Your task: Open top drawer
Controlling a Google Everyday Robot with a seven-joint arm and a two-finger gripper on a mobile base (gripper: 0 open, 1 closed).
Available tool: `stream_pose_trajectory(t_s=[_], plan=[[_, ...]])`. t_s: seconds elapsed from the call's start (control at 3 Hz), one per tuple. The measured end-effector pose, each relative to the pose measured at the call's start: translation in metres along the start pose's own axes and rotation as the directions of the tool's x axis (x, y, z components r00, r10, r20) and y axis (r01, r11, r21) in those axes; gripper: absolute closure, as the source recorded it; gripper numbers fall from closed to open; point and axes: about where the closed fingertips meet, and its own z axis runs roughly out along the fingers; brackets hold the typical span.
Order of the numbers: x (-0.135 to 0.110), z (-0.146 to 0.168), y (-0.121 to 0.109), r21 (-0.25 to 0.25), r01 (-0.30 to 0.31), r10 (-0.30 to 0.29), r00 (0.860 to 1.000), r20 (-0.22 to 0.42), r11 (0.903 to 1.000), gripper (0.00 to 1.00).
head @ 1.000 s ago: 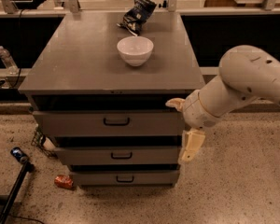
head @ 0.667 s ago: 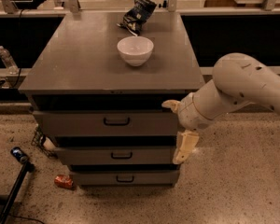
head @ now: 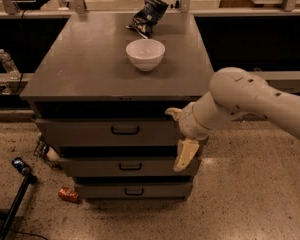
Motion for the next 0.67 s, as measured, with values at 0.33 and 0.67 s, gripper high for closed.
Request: stream_pose_trajectory(t_s=[0.33,0.67], plan=[[0.003,0.027,-0.016,-0.007,0.018,-0.018,1.0,0.004,0.9998,0.0],[0.007,0.046,-0.029,-0.002,0.028,-0.028,1.0,0.003,0.9996,0.0]])
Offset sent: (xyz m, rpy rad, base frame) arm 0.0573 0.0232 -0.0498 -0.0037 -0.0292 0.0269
